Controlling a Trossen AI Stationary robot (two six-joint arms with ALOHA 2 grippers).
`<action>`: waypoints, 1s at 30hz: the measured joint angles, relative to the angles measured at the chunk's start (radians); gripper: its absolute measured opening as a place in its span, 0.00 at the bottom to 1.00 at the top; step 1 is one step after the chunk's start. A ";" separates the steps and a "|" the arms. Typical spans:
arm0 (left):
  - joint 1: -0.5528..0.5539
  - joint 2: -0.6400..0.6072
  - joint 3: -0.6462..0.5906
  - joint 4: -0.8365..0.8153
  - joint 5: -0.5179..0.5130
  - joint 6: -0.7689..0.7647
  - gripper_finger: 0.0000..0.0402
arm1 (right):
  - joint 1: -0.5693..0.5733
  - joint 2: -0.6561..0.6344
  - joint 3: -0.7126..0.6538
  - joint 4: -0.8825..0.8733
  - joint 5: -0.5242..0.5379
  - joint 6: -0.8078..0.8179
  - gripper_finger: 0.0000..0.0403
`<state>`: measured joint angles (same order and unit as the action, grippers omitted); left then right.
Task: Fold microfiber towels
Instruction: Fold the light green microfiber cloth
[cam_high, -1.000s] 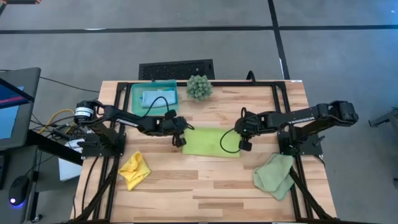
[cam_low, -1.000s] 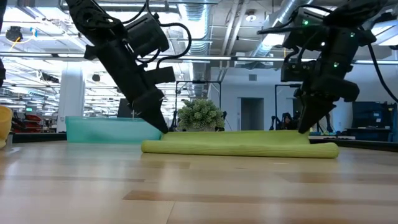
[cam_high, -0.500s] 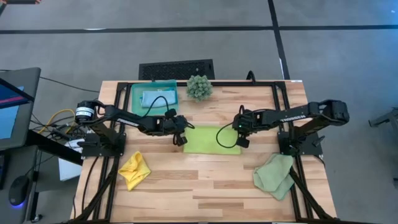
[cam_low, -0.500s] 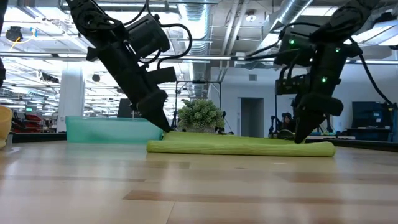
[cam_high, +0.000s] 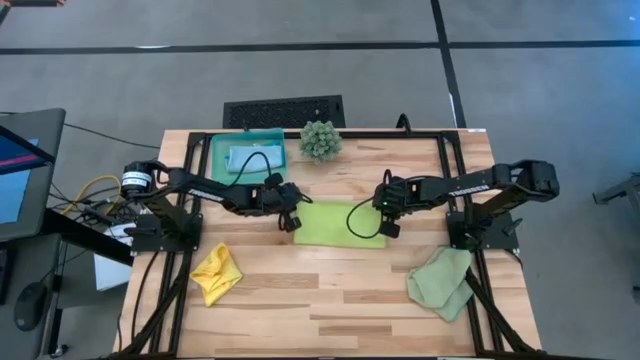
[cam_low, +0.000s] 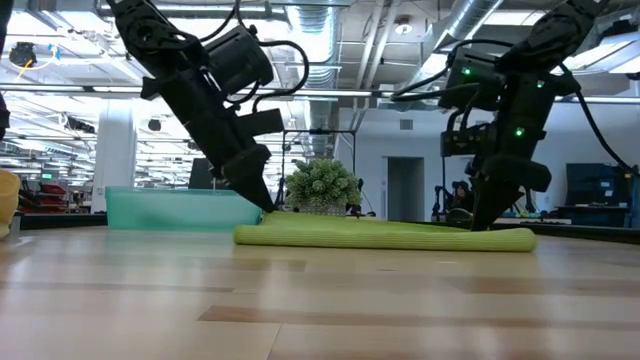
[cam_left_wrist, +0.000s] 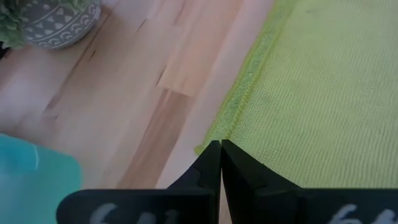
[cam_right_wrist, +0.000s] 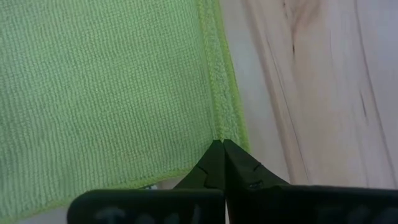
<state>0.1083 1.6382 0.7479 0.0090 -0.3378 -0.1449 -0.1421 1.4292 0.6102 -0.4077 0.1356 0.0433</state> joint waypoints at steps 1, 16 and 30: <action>0.002 0.000 0.000 0.000 0.000 -0.003 0.00 | 0.000 0.000 0.000 0.002 0.000 0.000 0.03; 0.008 0.000 0.000 -0.004 0.012 0.002 0.00 | -0.001 0.000 0.000 0.051 0.001 -0.033 0.04; -0.013 -0.008 0.000 -0.082 -0.036 -0.027 0.00 | -0.014 -0.001 0.000 0.093 0.099 -0.018 0.26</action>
<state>0.0952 1.6299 0.7479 -0.0730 -0.3737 -0.1722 -0.1562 1.4284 0.6102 -0.3146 0.2346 0.0255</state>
